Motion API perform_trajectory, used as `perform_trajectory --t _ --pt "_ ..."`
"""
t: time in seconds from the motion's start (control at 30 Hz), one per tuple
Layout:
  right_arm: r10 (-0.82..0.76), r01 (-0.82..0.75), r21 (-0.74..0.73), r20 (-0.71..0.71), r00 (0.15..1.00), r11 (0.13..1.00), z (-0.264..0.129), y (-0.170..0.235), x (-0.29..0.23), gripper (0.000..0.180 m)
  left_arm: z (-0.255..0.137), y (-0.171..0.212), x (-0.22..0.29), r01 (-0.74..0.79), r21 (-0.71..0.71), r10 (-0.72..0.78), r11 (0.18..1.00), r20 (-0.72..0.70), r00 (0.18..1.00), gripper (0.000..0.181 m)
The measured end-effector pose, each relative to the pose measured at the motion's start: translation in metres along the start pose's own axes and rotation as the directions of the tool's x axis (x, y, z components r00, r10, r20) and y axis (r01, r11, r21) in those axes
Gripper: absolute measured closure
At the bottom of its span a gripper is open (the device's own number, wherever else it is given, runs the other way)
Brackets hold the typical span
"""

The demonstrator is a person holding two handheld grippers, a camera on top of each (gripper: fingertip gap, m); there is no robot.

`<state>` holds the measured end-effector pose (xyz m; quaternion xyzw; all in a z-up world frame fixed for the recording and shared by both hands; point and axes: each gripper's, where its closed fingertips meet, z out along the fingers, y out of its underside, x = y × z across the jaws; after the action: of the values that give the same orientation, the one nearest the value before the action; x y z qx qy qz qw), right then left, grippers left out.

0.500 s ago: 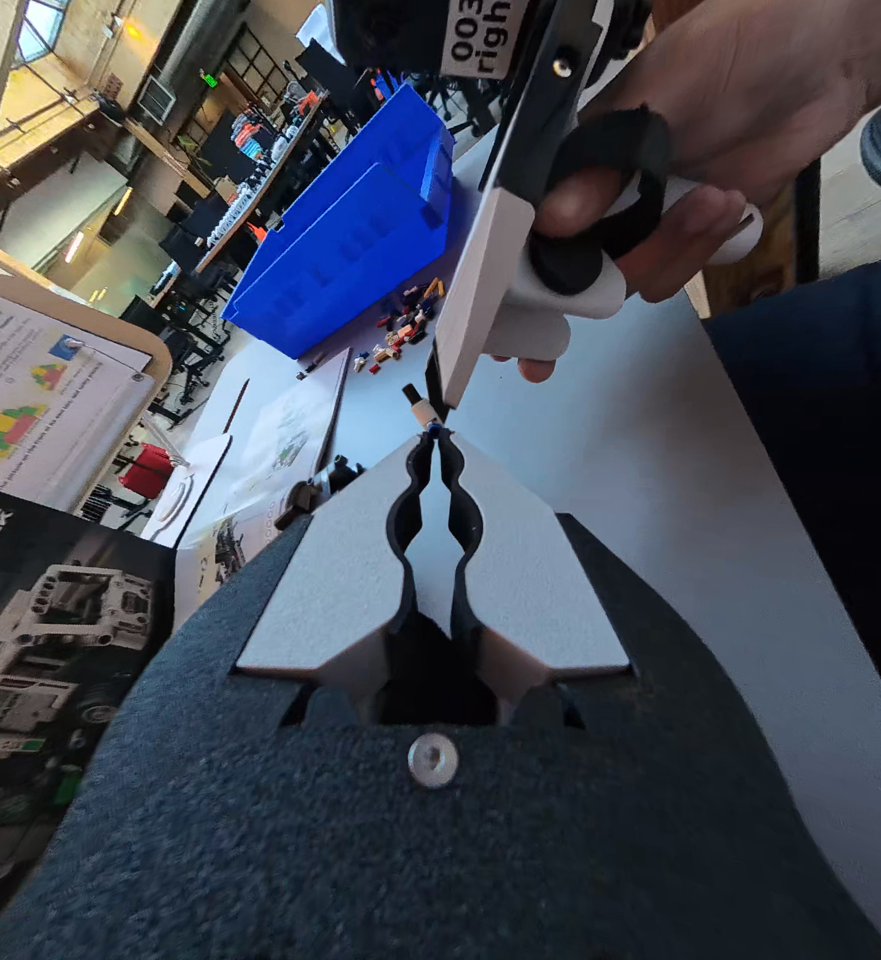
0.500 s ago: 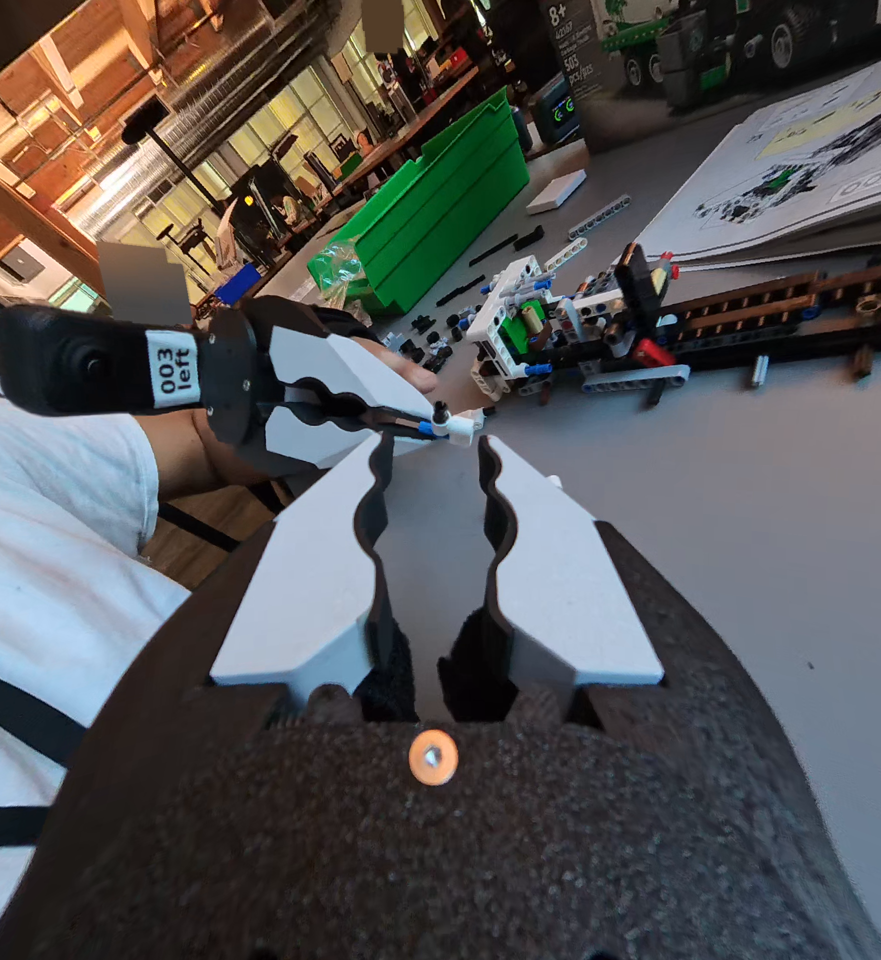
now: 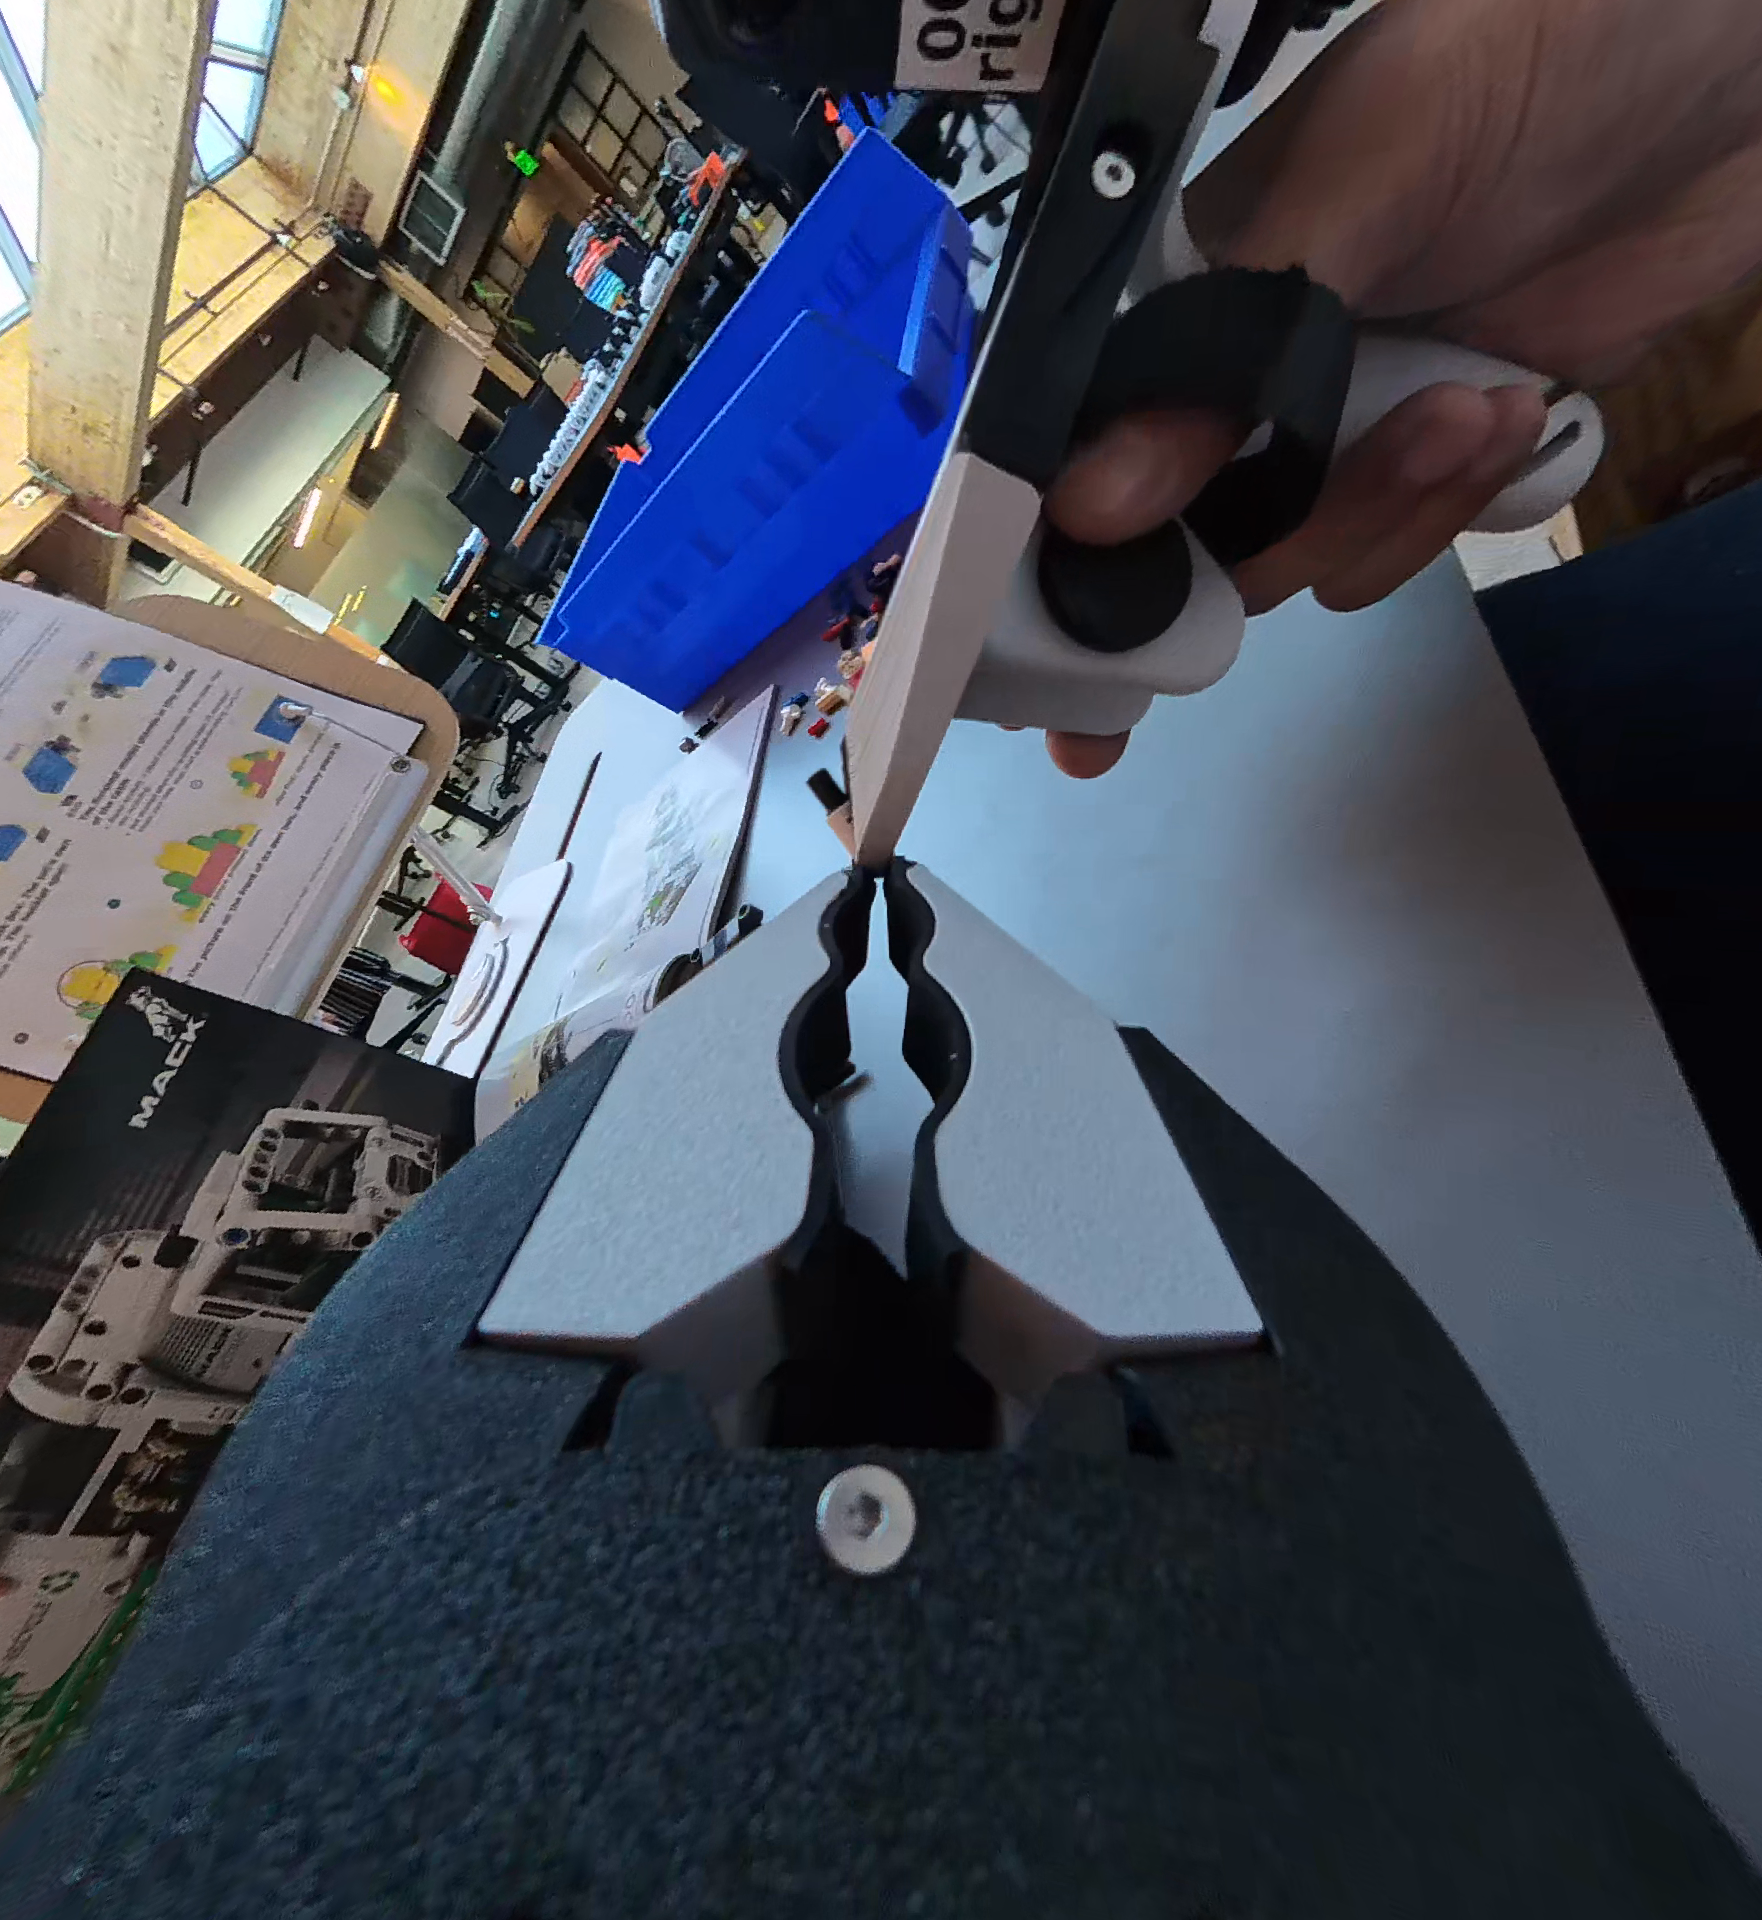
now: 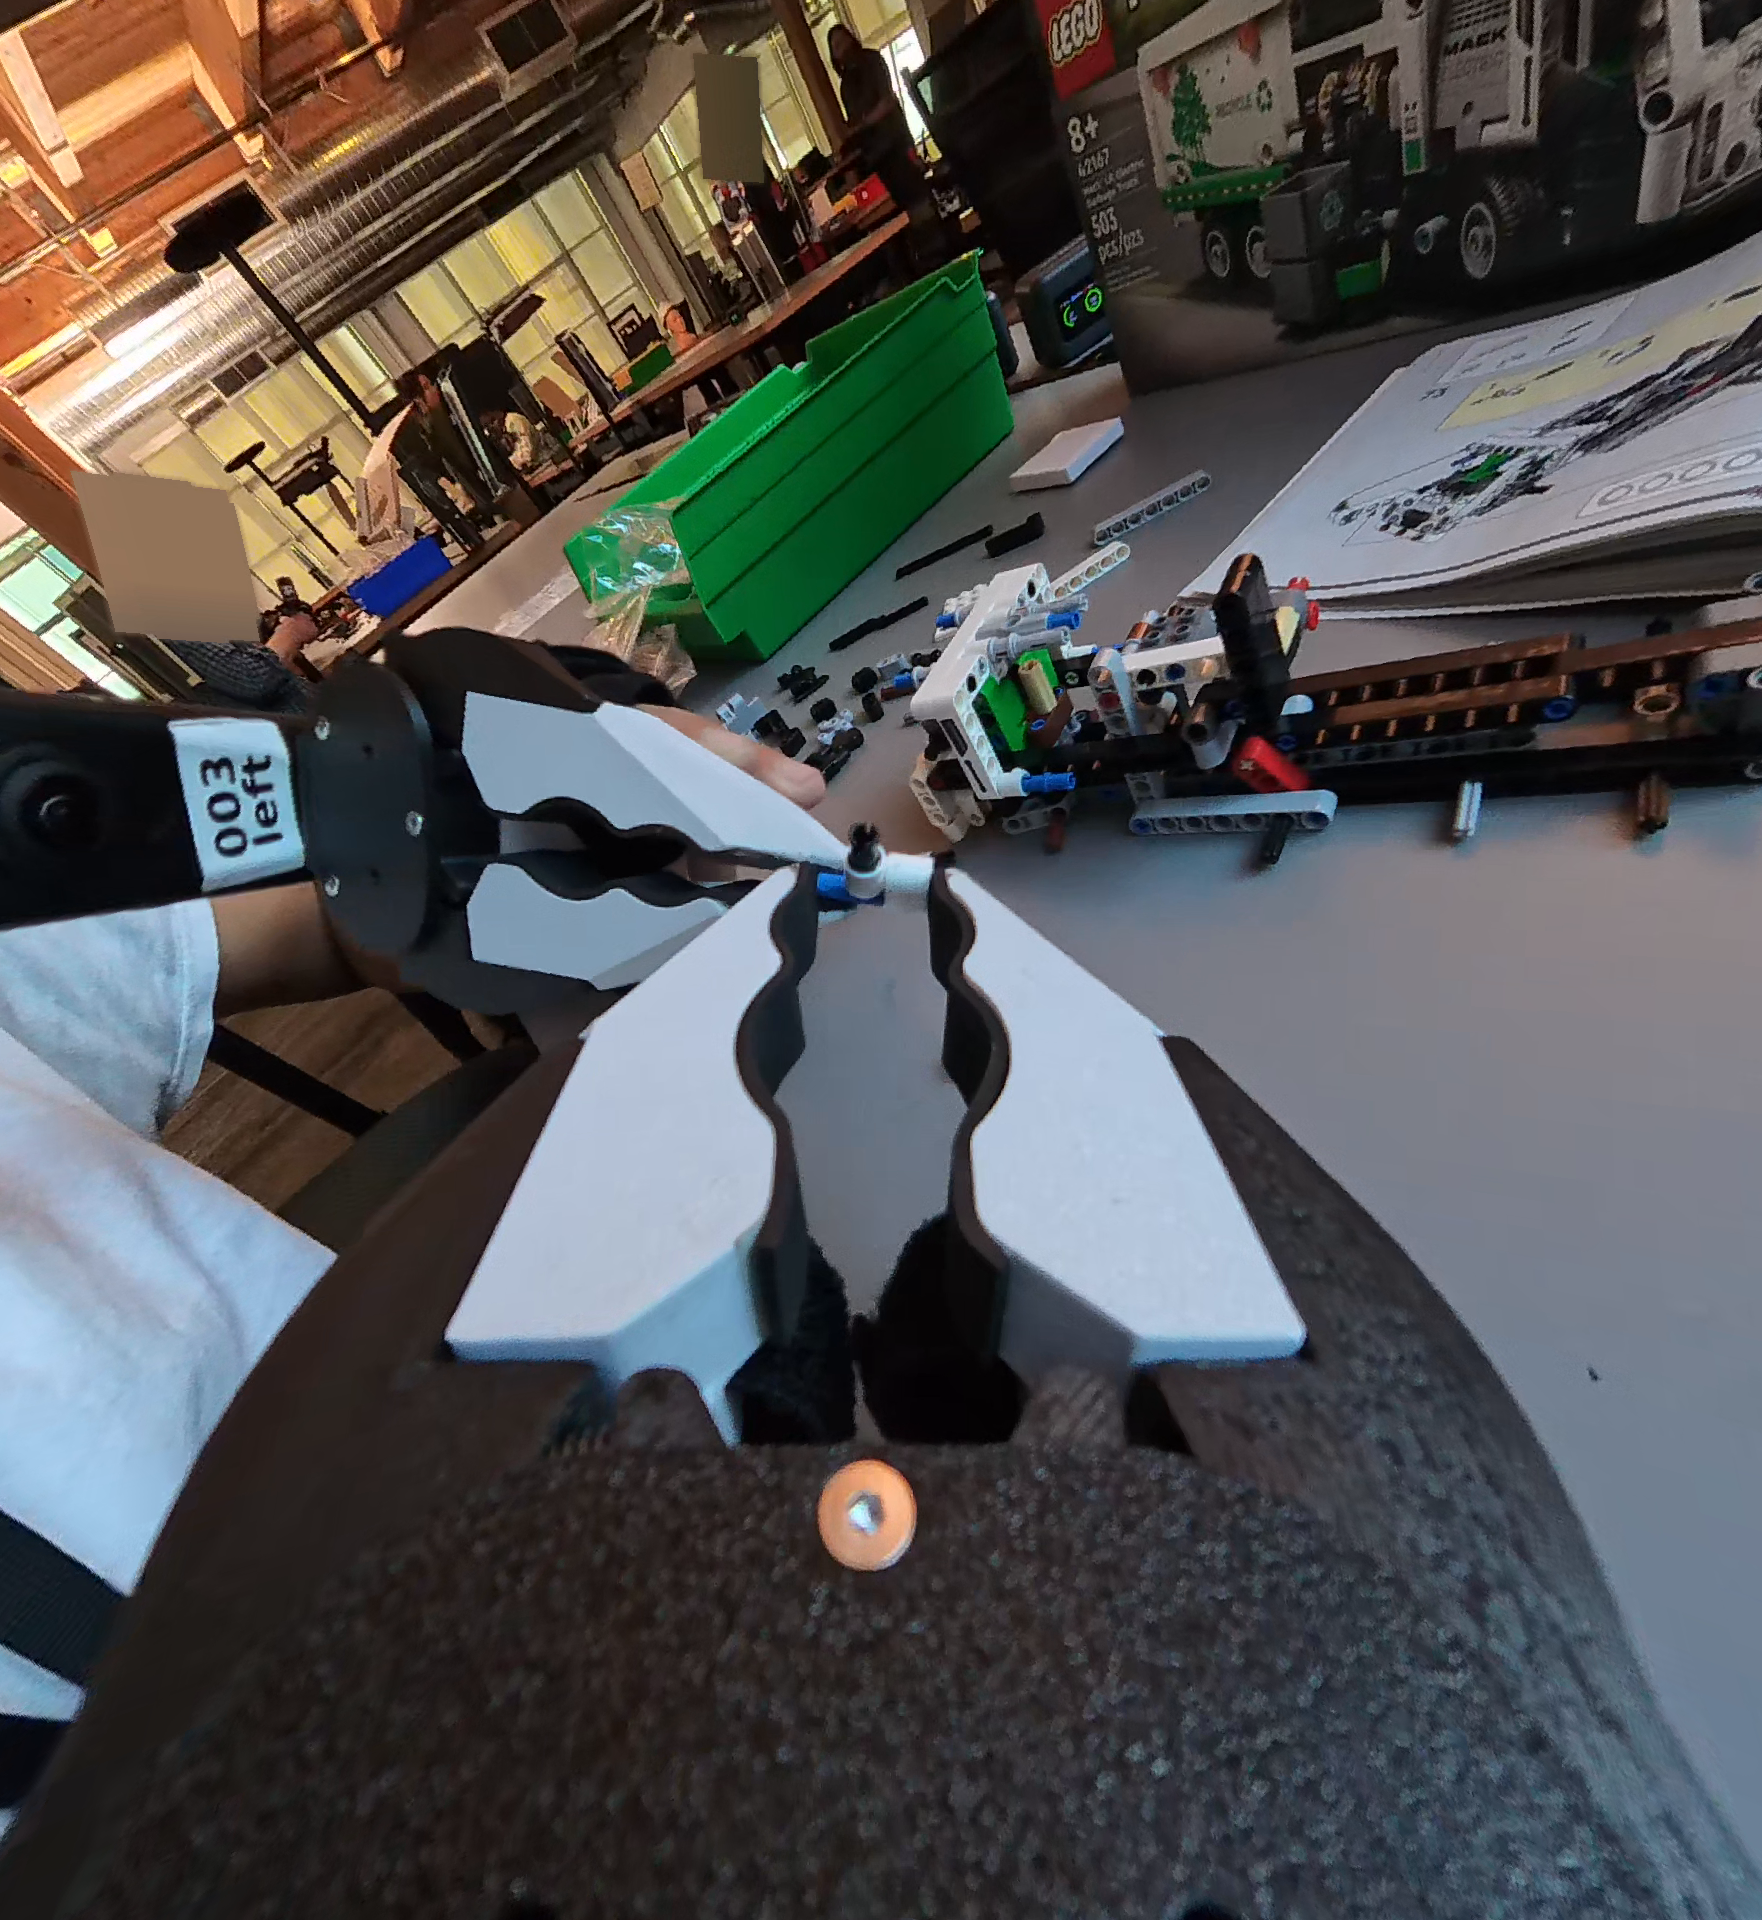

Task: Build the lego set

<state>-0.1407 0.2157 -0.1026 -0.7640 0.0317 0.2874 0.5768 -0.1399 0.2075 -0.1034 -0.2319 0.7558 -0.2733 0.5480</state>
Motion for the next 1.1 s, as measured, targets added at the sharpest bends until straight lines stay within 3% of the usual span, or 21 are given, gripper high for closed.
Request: perform_trajectory --t 0.3,0.63,0.77,0.9,1.03,1.1 --pt "-0.116 0.119 0.136 -0.025 0.993 0.984 -0.004 -0.008 -0.008 0.166 -0.003 -0.008 -0.005 0.021 -0.004 -0.020 1.000 0.077 0.997 0.181" --pt "-0.058 0.052 0.129 0.044 0.997 0.990 0.001 -0.005 -0.006 0.166 -0.003 -0.003 -0.004 0.007 -0.011 -0.006 1.000 0.074 0.997 0.181" --pt "-0.152 0.149 0.058 0.052 0.987 0.987 -0.003 -0.008 -0.005 0.157 -0.001 0.003 -0.004 0.184 0.011 -0.184 0.983 -0.039 0.982 0.181" --pt "-0.418 0.417 -0.037 -0.026 0.908 0.908 -0.018 -0.006 0.004 0.146 -0.006 -0.003 -0.009 0.488 0.068 -0.455 0.870 -0.271 0.848 0.181" --pt "-0.660 0.655 -0.091 -0.054 0.749 0.751 -0.028 -0.001 -0.007 0.151 -0.015 -0.022 0.000 0.759 0.001 -0.626 0.651 -0.565 0.537 0.181" --pt "-0.679 0.675 -0.080 -0.045 0.733 0.733 -0.032 -0.002 -0.016 0.154 -0.018 -0.027 0.002 0.837 -0.070 -0.667 0.543 -0.641 0.379 0.181"
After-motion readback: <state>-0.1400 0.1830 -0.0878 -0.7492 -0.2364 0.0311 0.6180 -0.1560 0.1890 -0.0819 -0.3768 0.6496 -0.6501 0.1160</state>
